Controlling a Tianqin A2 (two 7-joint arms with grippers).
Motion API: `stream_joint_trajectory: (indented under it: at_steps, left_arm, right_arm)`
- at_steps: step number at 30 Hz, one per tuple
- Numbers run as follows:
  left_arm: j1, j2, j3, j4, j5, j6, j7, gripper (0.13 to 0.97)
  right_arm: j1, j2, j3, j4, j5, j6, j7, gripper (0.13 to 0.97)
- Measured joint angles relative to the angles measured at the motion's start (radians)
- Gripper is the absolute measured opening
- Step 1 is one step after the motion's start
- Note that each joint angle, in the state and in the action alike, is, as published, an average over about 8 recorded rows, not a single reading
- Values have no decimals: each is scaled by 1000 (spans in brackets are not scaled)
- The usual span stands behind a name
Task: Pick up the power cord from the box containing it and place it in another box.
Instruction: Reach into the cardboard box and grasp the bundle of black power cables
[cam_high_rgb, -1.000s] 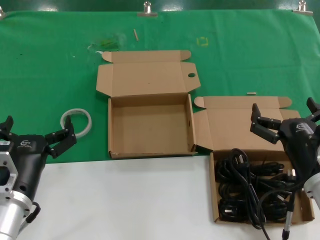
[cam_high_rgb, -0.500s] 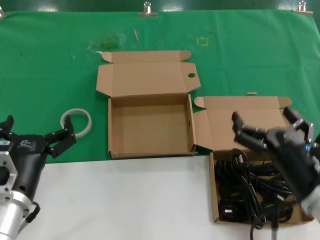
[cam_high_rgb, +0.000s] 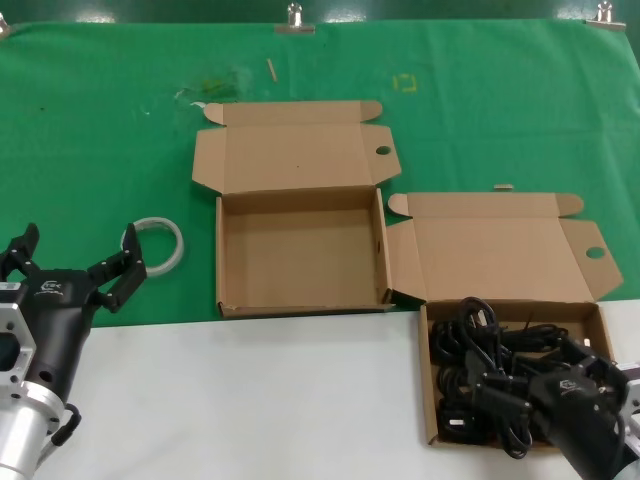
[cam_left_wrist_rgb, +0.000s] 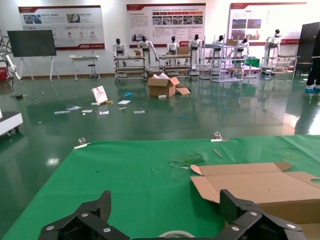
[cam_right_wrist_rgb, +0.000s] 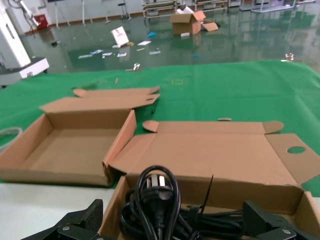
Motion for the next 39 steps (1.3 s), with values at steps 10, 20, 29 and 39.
stream_joint_trajectory:
  at_steps: [10,20,29,39]
  left_arm:
    - [0,0,0,0,0,0,0,716]
    - [0,0,0,0,0,0,0,423]
    - [0,0,0,0,0,0,0,315]
    - [0,0,0,0,0,0,0,190]
  right_arm:
    - [46,-25,-45,-81,-21,-22,-35,966]
    - [78,-29,-79,-120,-21,-28,-49,931]
    - [86,-21,-93,-125,-12,-21,-56,831]
    - [70,-14,-84,-110,-6,-13,-57,706]
